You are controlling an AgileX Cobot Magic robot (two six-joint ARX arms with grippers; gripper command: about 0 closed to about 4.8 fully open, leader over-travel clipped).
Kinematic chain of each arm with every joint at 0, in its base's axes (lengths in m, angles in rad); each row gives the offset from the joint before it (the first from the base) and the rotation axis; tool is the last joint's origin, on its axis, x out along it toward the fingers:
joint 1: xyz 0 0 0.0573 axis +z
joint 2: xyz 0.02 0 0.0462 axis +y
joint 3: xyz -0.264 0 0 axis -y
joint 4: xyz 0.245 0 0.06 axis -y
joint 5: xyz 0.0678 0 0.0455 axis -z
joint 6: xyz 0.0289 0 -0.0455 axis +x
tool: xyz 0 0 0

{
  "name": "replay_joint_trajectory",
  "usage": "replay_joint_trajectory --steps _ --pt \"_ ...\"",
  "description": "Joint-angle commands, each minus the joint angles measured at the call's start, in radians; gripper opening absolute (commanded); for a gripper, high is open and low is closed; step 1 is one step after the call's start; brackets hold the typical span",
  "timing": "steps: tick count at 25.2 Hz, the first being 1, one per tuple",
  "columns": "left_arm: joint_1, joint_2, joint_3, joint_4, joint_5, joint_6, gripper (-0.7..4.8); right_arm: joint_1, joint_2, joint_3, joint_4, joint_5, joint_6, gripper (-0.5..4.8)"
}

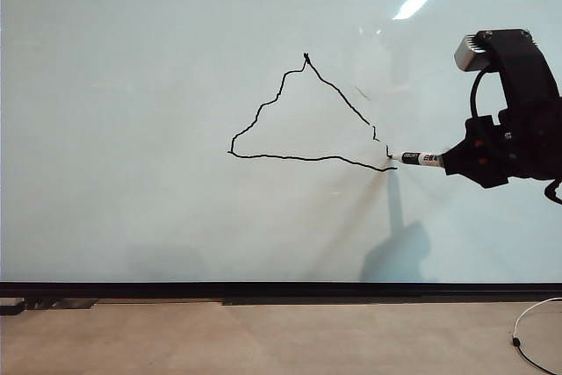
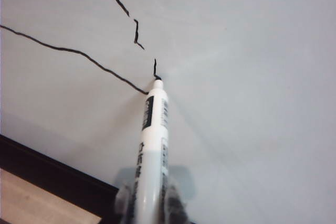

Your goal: Pick up the pen on the shelf to the right of the whiteboard and draw a triangle.

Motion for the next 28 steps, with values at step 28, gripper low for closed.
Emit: replay_joint_trajectory --steps 28 --pt "0.0 0.0 0.003 0.006 0.004 0.0 -0.05 -0.017 0.005 -0.116 0.196 -0.013 0.049 -0.04"
